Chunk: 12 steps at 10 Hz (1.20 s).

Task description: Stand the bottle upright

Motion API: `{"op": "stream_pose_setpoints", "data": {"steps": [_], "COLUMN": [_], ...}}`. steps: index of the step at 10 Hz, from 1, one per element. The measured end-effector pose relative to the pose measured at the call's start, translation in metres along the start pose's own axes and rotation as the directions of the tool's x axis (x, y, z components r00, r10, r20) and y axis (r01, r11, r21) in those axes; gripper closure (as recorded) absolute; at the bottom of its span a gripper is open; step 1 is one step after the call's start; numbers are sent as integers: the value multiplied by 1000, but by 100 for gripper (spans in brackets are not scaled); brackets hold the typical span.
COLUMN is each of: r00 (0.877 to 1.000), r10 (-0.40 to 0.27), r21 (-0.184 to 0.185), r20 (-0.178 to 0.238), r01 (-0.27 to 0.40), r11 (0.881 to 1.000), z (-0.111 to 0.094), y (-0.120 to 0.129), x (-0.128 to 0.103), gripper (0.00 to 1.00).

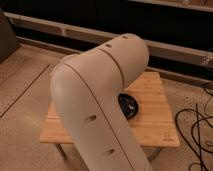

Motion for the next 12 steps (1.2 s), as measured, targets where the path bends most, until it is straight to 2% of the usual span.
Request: {"op": "stream_pose_setpoints", "data": {"steps": [2, 4, 12], "r00": [1000, 1000, 998], "r10": [11, 19, 57], "r21": [-1, 0, -1], "r20": [2, 4, -7], "r01": [-11, -19, -57], "r11": [1000, 1000, 998], "z": [0, -1, 0], "y": [-1, -2, -4], "x": [2, 3, 20], "gripper": [72, 59, 59]}}
